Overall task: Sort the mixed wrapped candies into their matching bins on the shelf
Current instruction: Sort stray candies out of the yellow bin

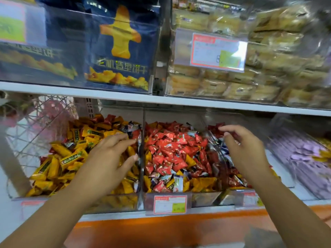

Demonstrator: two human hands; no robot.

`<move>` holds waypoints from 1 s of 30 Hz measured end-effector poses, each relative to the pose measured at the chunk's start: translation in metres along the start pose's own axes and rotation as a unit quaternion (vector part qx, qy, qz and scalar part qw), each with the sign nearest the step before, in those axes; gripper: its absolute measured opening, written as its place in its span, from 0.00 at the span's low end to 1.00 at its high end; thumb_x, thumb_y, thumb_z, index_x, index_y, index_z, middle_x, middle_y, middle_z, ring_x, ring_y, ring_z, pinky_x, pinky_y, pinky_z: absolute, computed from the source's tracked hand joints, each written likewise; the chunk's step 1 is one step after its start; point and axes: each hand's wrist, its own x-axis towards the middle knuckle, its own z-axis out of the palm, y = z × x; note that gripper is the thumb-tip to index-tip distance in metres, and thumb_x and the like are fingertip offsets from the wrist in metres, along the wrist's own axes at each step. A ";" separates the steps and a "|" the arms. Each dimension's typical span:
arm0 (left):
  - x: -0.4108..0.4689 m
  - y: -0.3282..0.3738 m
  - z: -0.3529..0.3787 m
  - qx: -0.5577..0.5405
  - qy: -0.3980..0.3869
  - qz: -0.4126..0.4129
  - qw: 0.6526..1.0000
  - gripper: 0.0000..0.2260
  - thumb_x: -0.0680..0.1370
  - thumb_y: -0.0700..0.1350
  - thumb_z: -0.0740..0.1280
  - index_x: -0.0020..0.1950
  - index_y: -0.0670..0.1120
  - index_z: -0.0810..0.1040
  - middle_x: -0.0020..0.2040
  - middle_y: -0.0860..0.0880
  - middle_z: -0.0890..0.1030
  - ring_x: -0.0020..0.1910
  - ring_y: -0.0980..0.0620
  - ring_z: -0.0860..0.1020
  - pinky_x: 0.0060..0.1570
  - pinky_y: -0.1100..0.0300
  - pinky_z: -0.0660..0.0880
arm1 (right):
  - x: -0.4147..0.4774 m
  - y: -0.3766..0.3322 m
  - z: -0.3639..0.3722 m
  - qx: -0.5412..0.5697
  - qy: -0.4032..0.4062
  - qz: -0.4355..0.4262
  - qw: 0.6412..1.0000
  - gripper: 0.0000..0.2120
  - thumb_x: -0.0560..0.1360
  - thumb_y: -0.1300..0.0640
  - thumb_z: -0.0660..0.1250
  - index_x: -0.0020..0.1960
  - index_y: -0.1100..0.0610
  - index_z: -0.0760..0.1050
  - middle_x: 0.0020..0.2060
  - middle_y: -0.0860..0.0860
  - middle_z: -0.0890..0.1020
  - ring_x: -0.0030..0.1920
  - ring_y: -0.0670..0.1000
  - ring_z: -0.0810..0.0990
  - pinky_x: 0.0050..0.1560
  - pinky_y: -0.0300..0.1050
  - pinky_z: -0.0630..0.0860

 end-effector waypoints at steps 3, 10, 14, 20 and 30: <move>-0.004 -0.027 -0.008 0.021 -0.040 -0.024 0.999 0.32 0.74 0.71 0.49 0.74 0.59 0.65 0.78 0.56 0.58 0.78 0.53 0.49 0.75 0.46 0.52 | -0.009 -0.041 0.026 0.046 -0.052 -0.111 0.991 0.10 0.78 0.60 0.64 0.51 0.45 0.79 0.48 0.40 0.80 0.53 0.40 0.77 0.53 0.34 0.71; -0.013 -0.073 -0.012 0.088 -0.120 -0.078 0.986 0.31 0.74 0.71 0.51 0.76 0.67 0.47 0.79 0.58 0.43 0.77 0.54 0.37 0.74 0.43 0.41 | 0.009 -0.133 0.114 -0.028 -0.322 -0.312 0.894 0.11 0.77 0.56 0.68 0.58 0.47 0.80 0.59 0.44 0.79 0.64 0.45 0.71 0.65 0.37 0.62; -0.013 -0.090 -0.016 0.089 -0.085 -0.086 0.989 0.28 0.78 0.64 0.58 0.76 0.63 0.54 0.79 0.58 0.45 0.78 0.53 0.41 0.76 0.47 0.48 | 0.038 -0.157 0.165 -0.340 -0.482 -0.296 0.752 0.34 0.70 0.49 0.75 0.73 0.46 0.65 0.68 0.51 0.73 0.66 0.54 0.71 0.60 0.44 0.70; -0.005 -0.083 -0.020 0.078 -0.042 -0.069 0.994 0.30 0.76 0.69 0.54 0.76 0.63 0.52 0.79 0.60 0.46 0.77 0.56 0.39 0.75 0.45 0.46 | 0.064 -0.162 0.189 -0.212 -0.624 -0.227 0.717 0.26 0.70 0.52 0.75 0.66 0.48 0.73 0.51 0.45 0.75 0.53 0.48 0.75 0.54 0.42 0.72; -0.002 -0.080 -0.016 0.144 -0.175 -0.036 0.973 0.27 0.76 0.70 0.51 0.74 0.65 0.61 0.78 0.61 0.51 0.76 0.56 0.35 0.71 0.35 0.37 | 0.095 -0.153 0.249 -0.213 -0.500 -0.238 0.805 0.32 0.80 0.49 0.63 0.78 0.45 0.51 0.75 0.55 0.61 0.69 0.57 0.68 0.66 0.47 0.69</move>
